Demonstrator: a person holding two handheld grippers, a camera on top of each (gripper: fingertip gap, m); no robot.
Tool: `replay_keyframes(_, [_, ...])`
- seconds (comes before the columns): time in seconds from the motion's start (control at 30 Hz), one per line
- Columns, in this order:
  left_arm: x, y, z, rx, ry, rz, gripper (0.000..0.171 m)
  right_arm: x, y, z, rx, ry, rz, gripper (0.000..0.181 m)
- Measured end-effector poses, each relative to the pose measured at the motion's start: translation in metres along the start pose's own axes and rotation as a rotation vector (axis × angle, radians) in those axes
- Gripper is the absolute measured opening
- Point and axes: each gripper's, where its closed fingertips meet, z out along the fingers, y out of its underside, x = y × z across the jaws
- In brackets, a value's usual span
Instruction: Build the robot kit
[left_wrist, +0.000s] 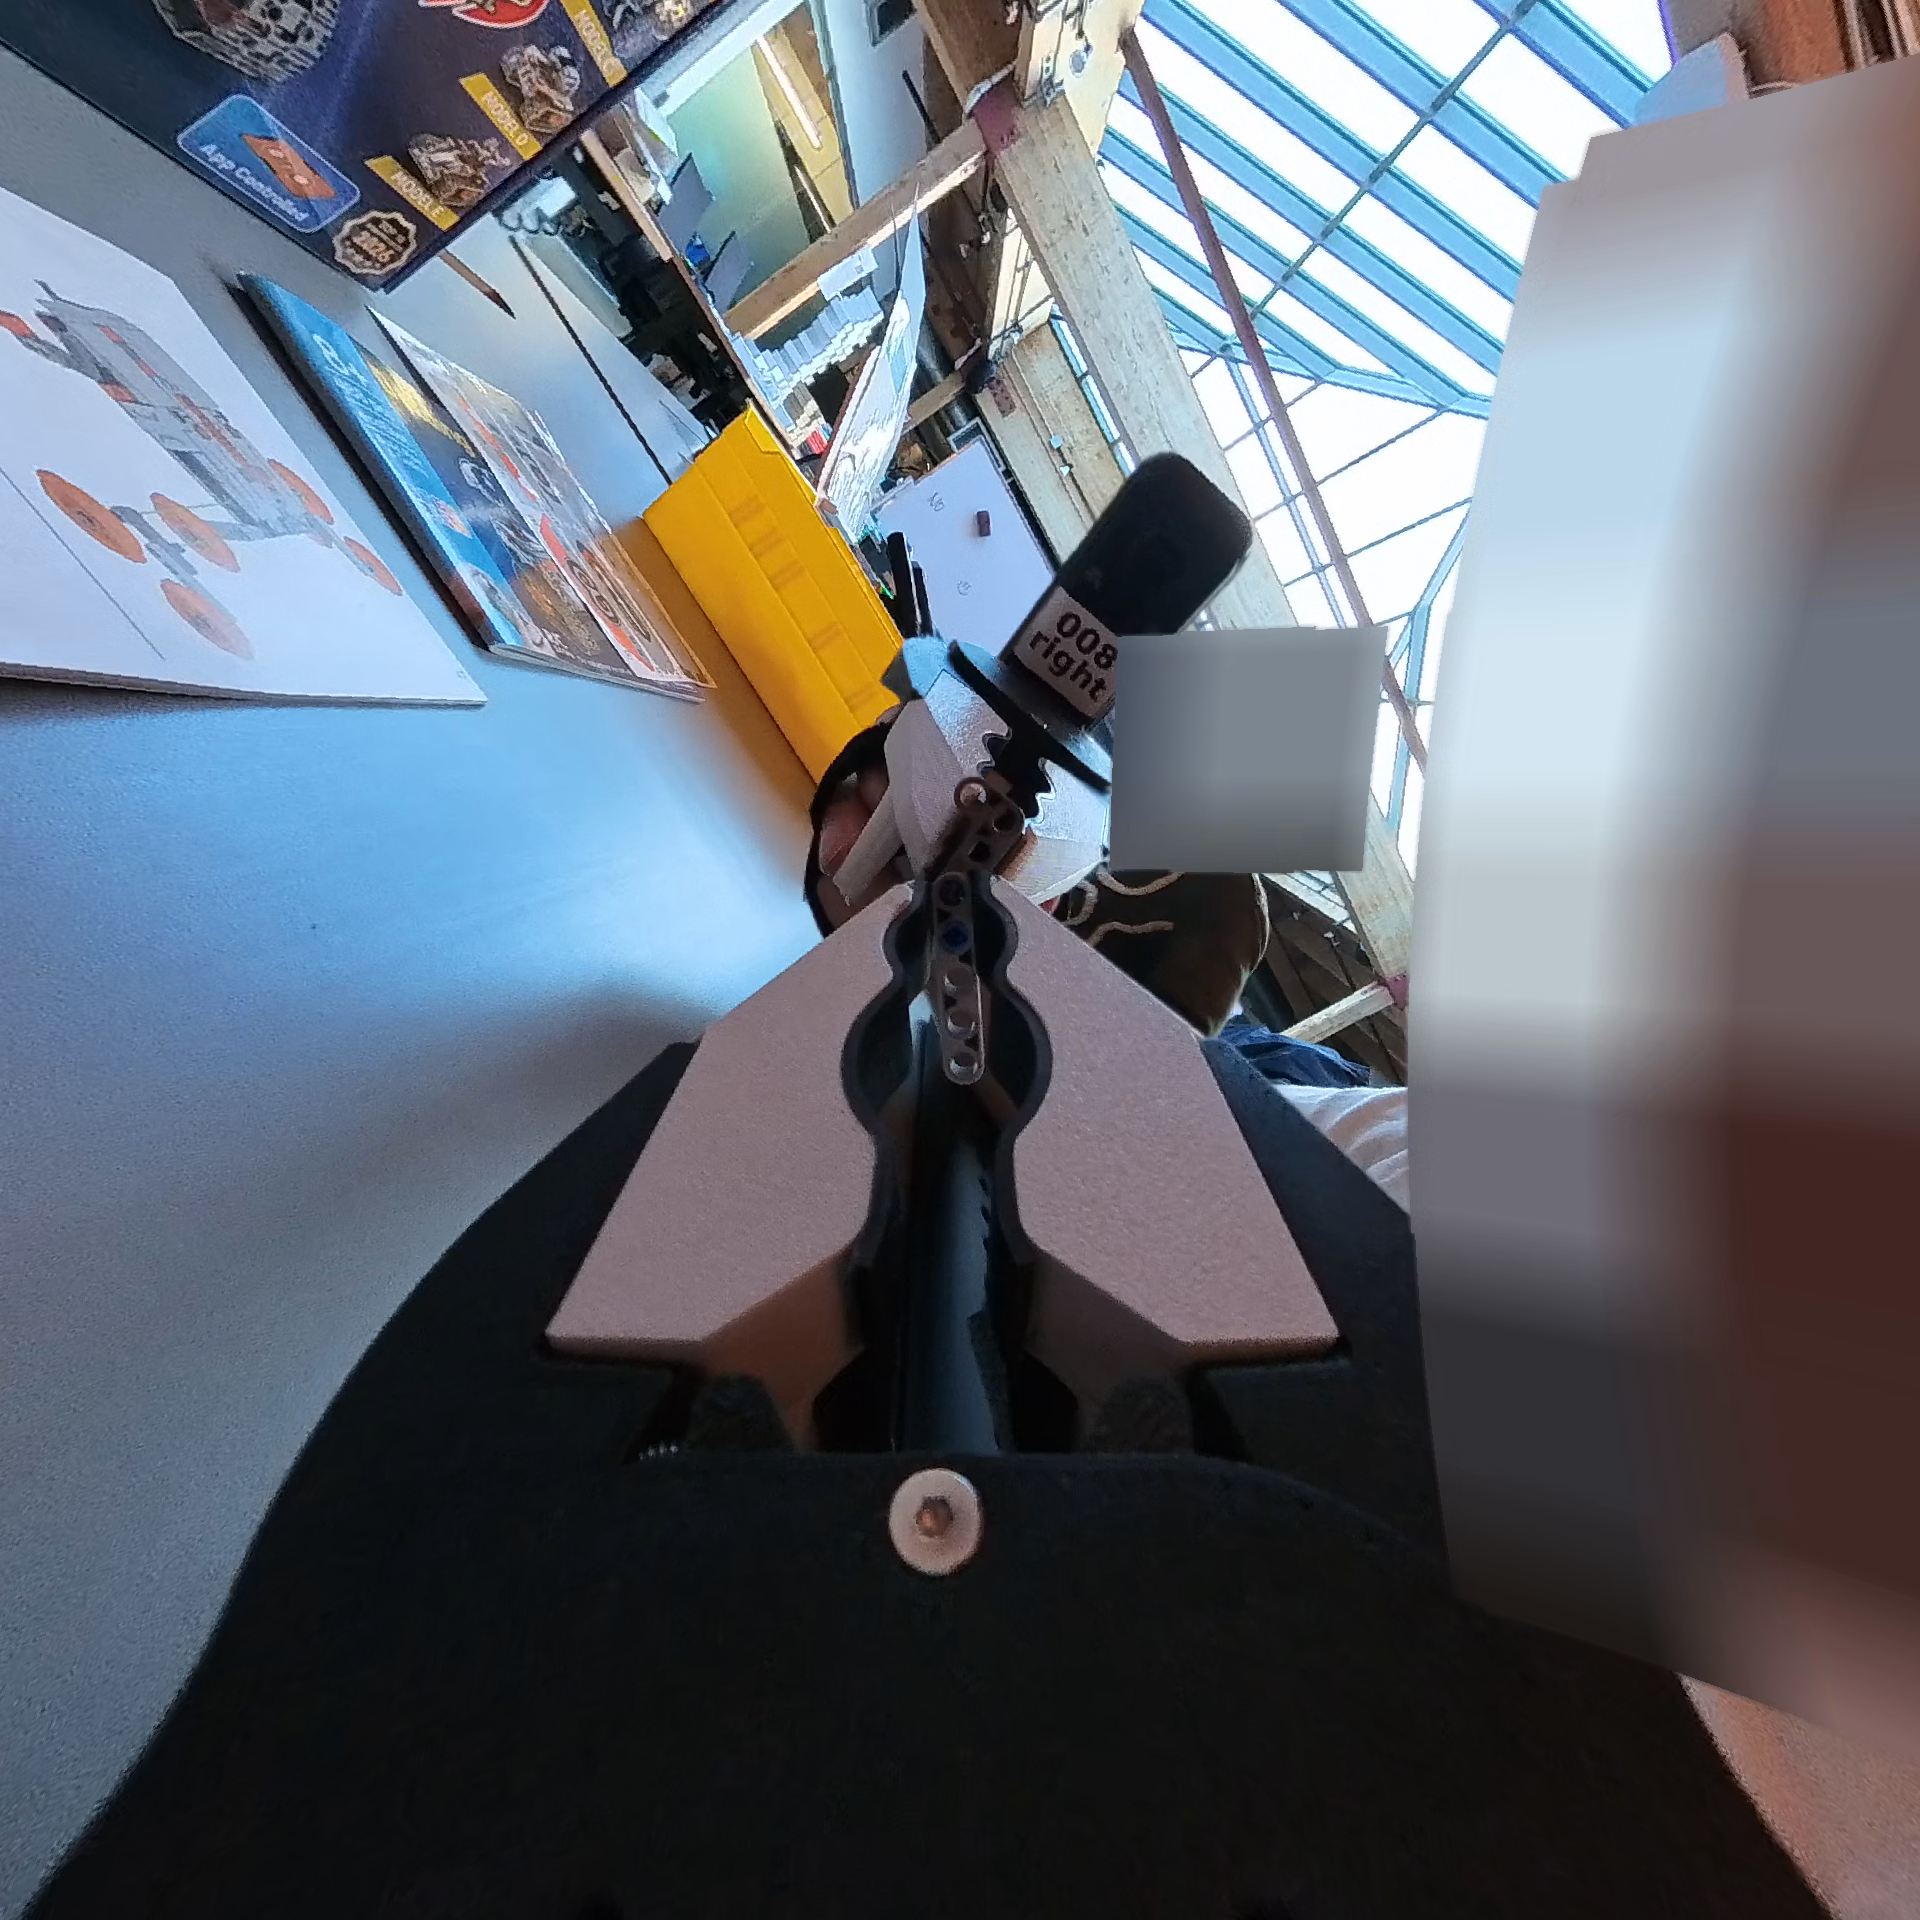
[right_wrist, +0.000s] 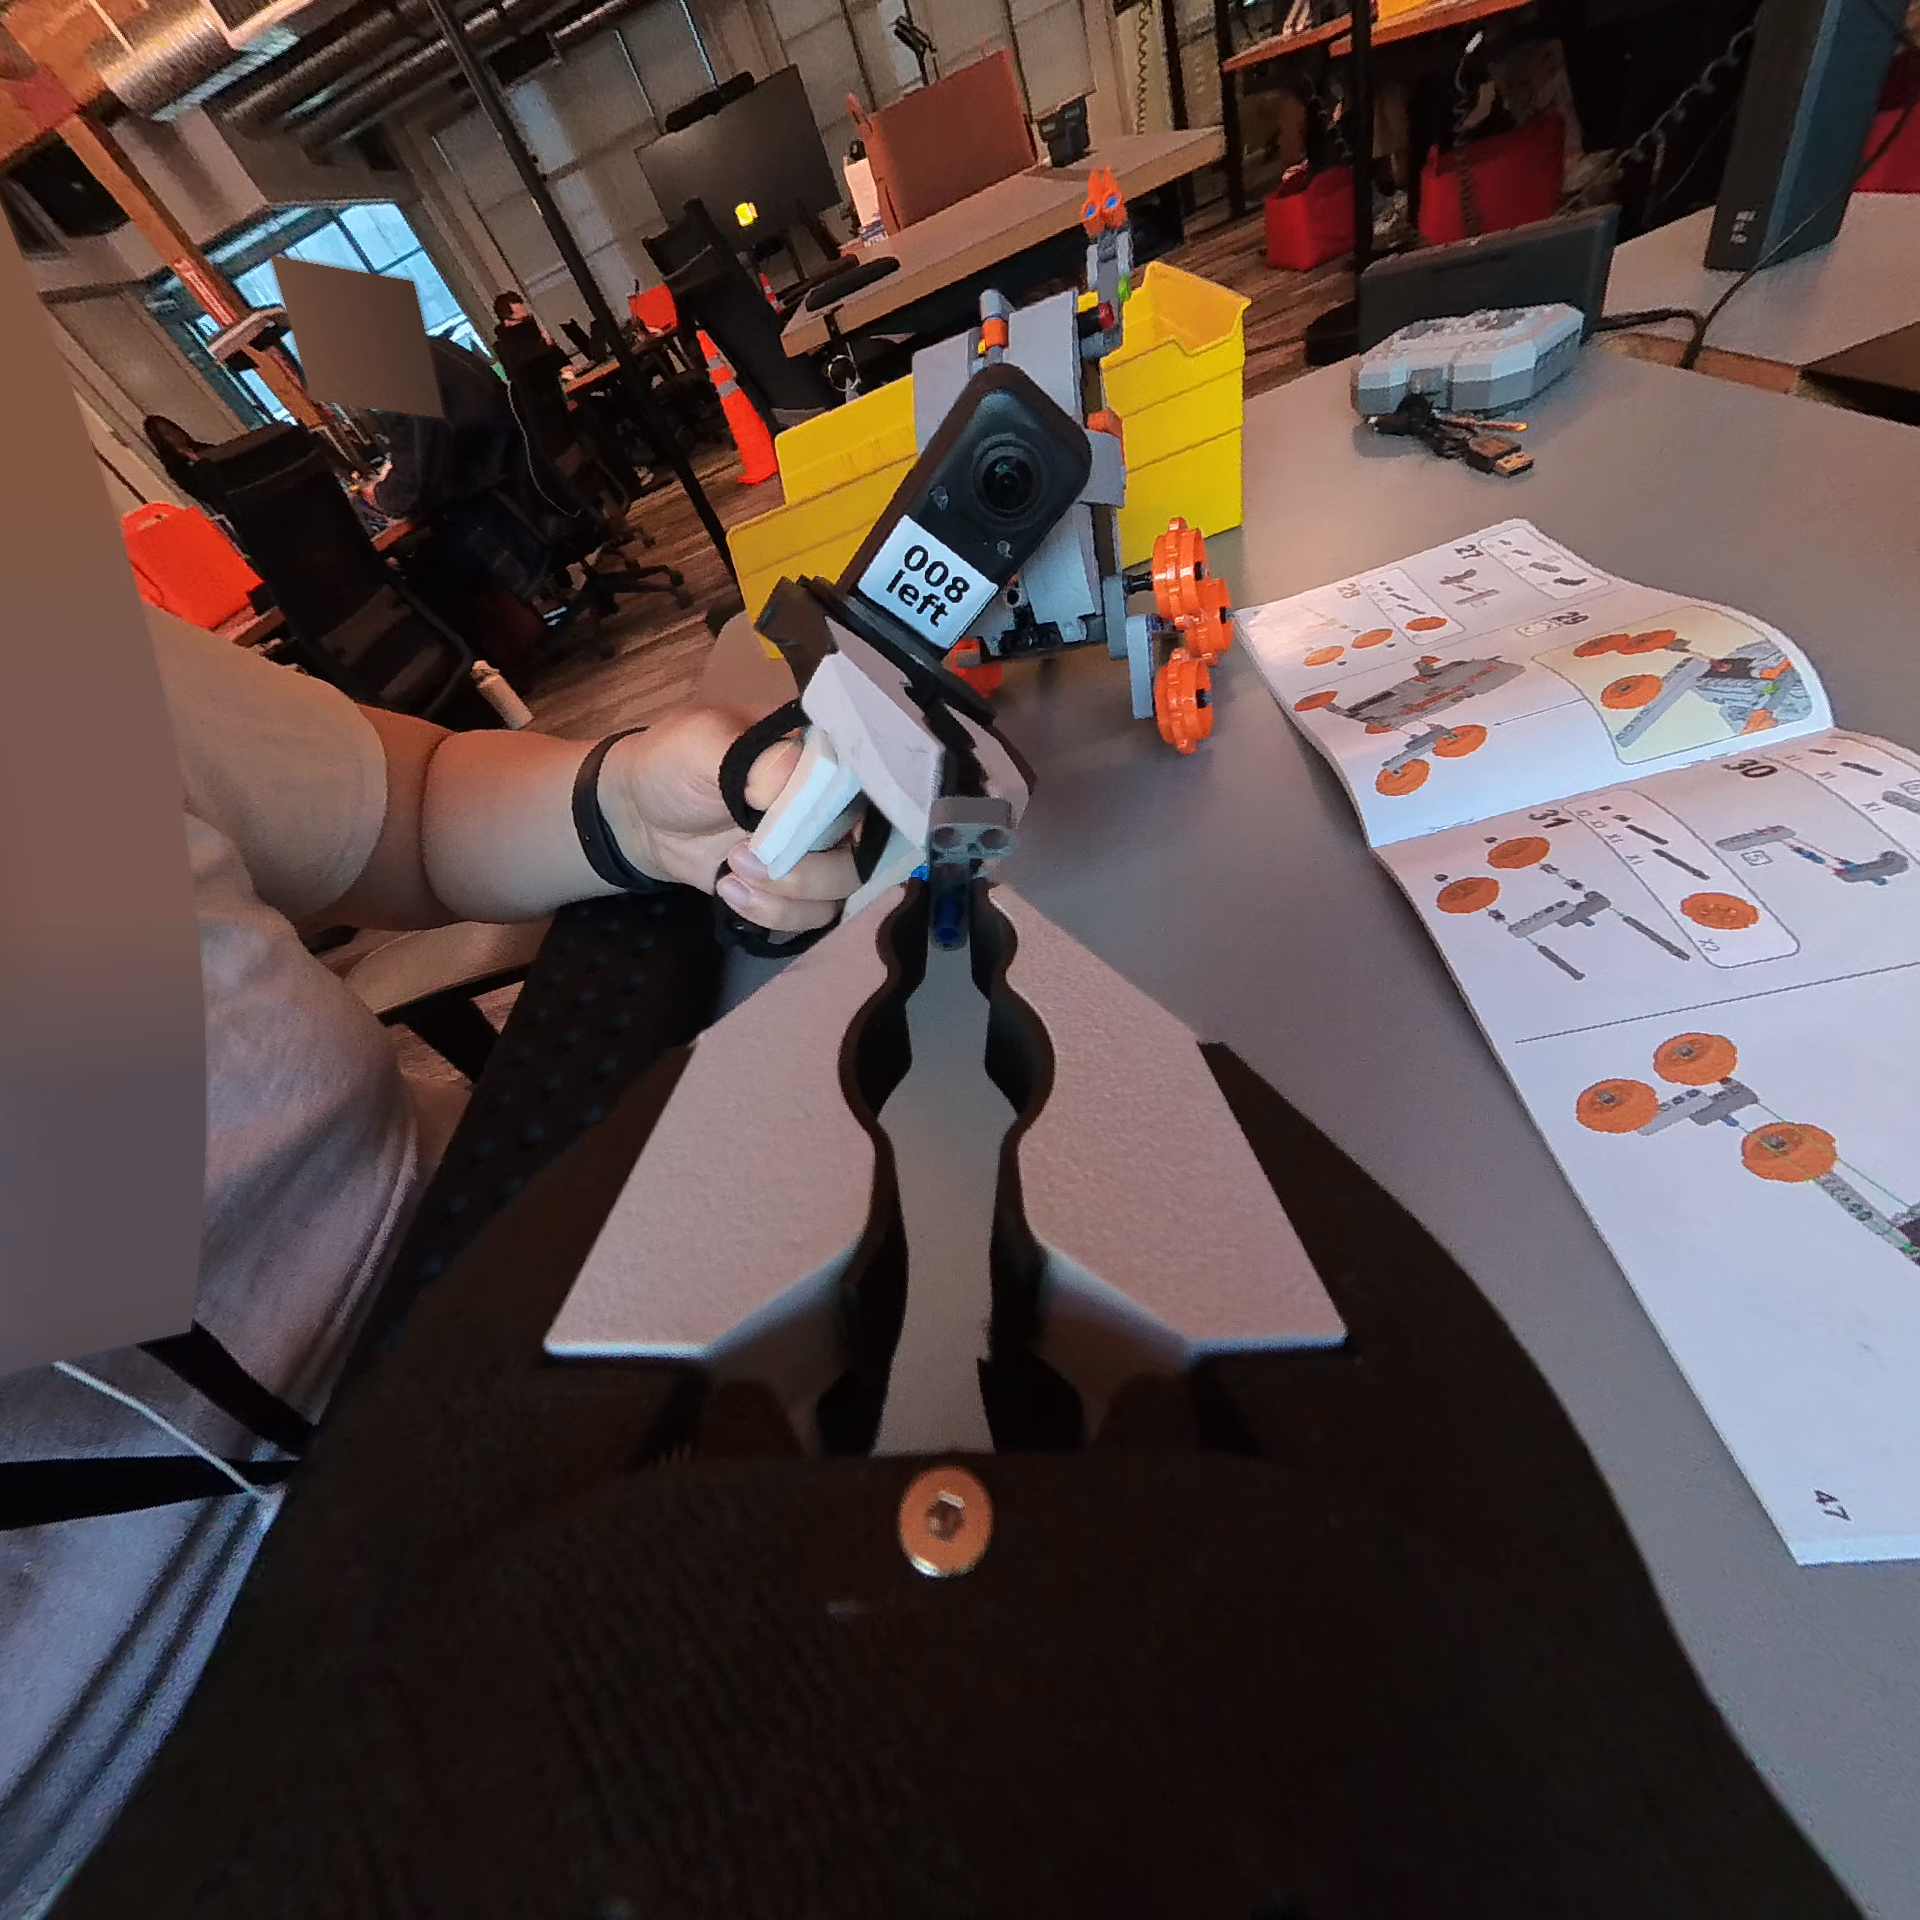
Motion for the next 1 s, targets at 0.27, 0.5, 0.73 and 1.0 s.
replay_keyframes(0.27, [0.0038, 0.0016, 0.0014, -0.012, -0.007, 0.055, 0.005, -0.0033, -0.0006, -0.0021, -0.001, -0.076, 0.114, 0.007])
replay_keyframes(0.5, [0.0008, 0.0000, 0.0002, -0.001, -0.008, 0.023, 0.005, -0.0003, -0.0001, -0.0003, 0.013, -0.040, 0.062, 0.007])
replay_keyframes(0.73, [0.0016, -0.0020, -0.0006, 0.008, -0.006, 0.024, 0.005, 0.0002, -0.0023, 0.0016, 0.038, -0.035, 0.061, 0.008])
replay_keyframes(1.0, [0.0055, 0.0025, 0.0009, -0.034, -0.007, 0.077, 0.005, -0.0047, -0.0009, -0.0009, -0.001, -0.090, 0.101, 0.007])
